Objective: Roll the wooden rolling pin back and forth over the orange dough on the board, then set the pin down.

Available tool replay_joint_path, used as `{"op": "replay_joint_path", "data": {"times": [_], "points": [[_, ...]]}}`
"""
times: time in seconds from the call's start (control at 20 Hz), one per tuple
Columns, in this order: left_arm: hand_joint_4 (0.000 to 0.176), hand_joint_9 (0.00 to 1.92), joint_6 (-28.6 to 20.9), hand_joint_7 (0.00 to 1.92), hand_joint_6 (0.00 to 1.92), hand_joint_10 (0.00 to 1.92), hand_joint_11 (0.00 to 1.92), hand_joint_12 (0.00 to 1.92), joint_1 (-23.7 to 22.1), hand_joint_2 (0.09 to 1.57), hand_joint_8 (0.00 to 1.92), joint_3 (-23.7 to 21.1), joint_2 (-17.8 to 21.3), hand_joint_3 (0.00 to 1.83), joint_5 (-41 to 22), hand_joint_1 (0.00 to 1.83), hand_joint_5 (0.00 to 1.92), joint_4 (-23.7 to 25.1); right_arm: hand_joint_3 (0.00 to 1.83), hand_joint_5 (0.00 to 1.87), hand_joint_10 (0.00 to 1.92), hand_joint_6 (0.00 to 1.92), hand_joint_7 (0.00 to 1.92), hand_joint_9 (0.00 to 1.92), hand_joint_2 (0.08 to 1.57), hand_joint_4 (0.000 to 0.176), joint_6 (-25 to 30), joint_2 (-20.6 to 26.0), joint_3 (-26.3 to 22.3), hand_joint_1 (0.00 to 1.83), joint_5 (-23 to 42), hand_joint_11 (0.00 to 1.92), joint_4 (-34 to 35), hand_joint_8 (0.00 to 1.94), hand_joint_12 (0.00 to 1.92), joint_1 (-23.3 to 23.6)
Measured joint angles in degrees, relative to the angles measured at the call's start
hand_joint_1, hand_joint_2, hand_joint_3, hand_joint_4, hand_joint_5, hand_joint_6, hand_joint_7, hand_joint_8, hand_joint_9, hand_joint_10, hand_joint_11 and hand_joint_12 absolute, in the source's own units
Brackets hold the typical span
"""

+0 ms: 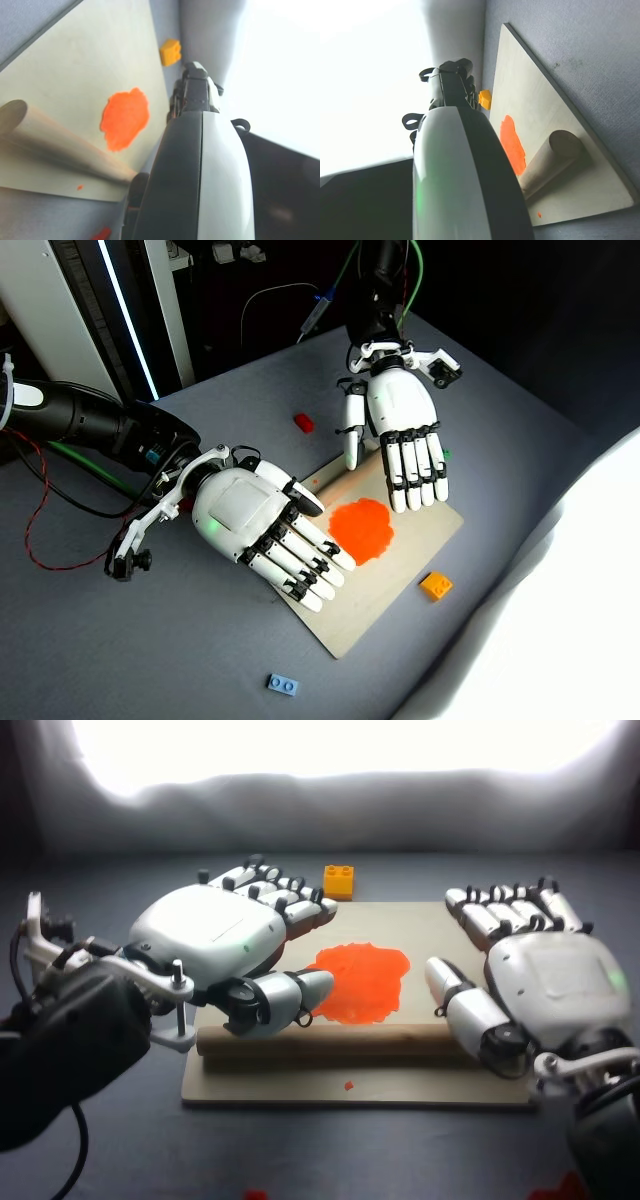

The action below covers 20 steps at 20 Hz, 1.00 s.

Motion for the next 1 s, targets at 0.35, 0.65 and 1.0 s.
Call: {"op": "replay_joint_path", "data": {"times": [0.35,0.65,1.0], "points": [[0.0,0.3,9.4,0.39,0.04,0.05,0.0,0.62,-8.7,1.46,0.04,-2.9,4.2,0.0,11.0,0.0,0.35,-6.3,0.0,0.43,0.07,0.04,0.53,0.44,1.47,0.0,2.1,8.3,0.0,0.07,-14.1,0.0,-0.2,0.05,1.08,3.6],[0.0,0.48,14.2,0.71,0.2,0.69,0.03,1.34,-13.2,1.51,0.19,-5.0,6.2,0.0,14.5,0.0,0.65,-12.1,0.0,0.33,1.19,1.04,0.45,0.33,1.42,0.0,5.6,12.0,0.0,0.15,-21.0,0.04,-1.0,0.94,1.68,7.6],[0.0,0.3,14.5,0.38,0.97,1.36,0.13,1.61,-15.8,1.53,1.1,-5.9,6.2,0.0,17.3,0.09,0.43,-12.1,0.01,0.6,1.51,1.16,0.66,0.49,1.46,0.0,8.5,14.3,0.0,0.2,-19.2,0.32,-0.9,1.22,1.92,10.5]]}}
